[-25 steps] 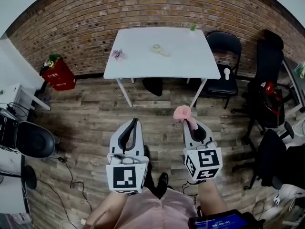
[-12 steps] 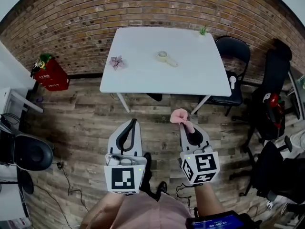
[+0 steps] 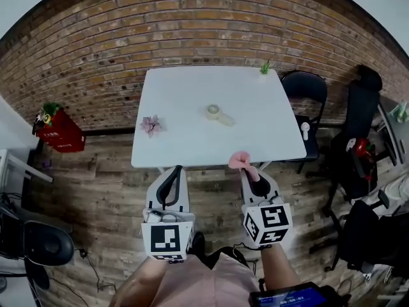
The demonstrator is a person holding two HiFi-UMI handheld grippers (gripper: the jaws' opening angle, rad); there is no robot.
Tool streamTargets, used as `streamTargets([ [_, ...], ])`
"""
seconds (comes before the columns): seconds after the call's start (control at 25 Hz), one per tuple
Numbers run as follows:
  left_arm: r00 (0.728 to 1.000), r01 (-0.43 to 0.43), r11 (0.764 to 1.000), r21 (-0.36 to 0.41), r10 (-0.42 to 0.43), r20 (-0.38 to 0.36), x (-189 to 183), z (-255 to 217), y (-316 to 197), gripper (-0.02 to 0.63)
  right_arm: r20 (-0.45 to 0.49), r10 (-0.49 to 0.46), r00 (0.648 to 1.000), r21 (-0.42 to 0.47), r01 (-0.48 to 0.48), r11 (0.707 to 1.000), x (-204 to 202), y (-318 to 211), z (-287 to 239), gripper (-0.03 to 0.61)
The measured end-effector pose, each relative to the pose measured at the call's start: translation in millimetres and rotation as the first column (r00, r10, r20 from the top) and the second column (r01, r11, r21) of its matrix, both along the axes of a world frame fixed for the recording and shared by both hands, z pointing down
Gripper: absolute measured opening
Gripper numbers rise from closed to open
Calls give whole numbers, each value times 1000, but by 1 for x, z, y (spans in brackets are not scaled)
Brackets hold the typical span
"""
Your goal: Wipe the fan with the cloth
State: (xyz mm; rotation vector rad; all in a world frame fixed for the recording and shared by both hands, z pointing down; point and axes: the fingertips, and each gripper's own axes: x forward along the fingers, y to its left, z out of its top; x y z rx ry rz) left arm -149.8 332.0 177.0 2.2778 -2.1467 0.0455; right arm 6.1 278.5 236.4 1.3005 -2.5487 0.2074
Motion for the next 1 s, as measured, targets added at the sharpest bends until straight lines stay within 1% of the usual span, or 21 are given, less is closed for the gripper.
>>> streamTargets([
  [0.12,1000,-25,999,-32,26,9,1,9,-17,12,0,15,1000,0,-15,1000,2,-15,0,38],
  [0.24,999,-45,998,-46,47,23,6,15,-35,12,4,33,999,-6,-33,999,7,-33,2,38],
  [0.48,998,-58,995,-78,59,17,22,30,-75,12,15,36,999,-21,-36,999,18,-71,12,38],
  [0.64,999,-38,994,-100,40,18,35,43,-115,12,20,20,1000,-47,-19,999,31,-112,28,38],
  [0.8,1000,-13,992,-129,14,8,45,56,-159,12,29,-23,999,-83,26,996,36,-159,43,38],
  [1.0,998,62,986,-155,-61,14,61,60,-216,12,52,-91,995,-88,95,992,47,-223,43,38],
])
